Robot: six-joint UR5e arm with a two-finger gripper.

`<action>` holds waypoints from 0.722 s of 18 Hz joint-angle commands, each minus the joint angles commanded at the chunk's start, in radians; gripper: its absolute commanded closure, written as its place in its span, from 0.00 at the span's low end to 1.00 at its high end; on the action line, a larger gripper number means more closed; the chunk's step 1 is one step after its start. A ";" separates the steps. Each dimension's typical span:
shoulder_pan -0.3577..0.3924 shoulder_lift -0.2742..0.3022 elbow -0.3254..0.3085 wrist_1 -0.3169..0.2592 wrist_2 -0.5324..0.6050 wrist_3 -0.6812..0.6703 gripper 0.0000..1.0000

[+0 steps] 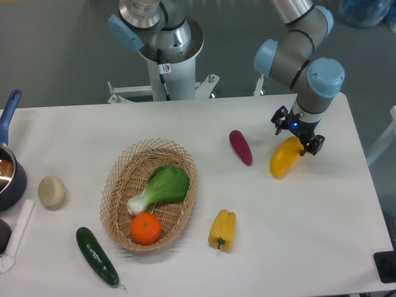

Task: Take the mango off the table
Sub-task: 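Close the gripper fingers around the yellow mango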

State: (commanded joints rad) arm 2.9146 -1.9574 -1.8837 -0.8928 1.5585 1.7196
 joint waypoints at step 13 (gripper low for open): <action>-0.002 0.000 0.003 0.002 0.003 0.000 0.20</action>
State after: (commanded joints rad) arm 2.9130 -1.9574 -1.8807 -0.8912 1.5616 1.7196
